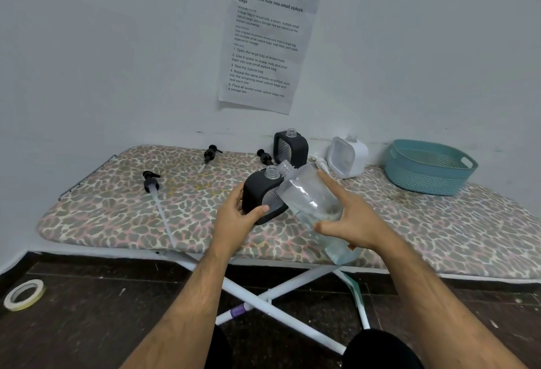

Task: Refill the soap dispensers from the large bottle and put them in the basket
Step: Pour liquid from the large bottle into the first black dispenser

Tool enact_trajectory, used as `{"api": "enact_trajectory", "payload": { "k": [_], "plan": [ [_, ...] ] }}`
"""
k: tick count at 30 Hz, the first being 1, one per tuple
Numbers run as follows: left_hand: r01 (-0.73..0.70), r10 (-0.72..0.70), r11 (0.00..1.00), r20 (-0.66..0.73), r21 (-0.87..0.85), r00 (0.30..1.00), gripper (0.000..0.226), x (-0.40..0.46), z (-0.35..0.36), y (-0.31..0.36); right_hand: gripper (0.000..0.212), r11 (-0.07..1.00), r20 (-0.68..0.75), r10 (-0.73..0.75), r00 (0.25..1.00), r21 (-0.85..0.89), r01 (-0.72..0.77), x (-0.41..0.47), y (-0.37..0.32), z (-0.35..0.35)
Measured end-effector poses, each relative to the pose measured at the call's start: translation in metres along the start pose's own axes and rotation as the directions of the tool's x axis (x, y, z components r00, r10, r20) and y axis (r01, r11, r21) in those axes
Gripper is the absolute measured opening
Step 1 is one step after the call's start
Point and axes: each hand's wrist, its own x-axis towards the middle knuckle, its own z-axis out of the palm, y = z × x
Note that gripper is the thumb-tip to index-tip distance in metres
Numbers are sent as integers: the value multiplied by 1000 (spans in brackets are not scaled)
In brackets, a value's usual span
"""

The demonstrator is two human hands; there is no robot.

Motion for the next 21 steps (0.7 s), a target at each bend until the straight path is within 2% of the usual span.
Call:
{"api": "enact_trajectory", "payload": {
  "k": [9, 21],
  "plan": [
    [-20, 20, 1000, 12, -13, 1000, 63, -1, 0, 0, 102, 987, 29, -1, 1000, -163, 6, 5, -11, -11],
    [-31, 32, 999, 19, -19, 999, 62, -1, -1, 0, 100, 957, 58, 8, 998, -288, 9, 4, -24, -26]
  ]
}}
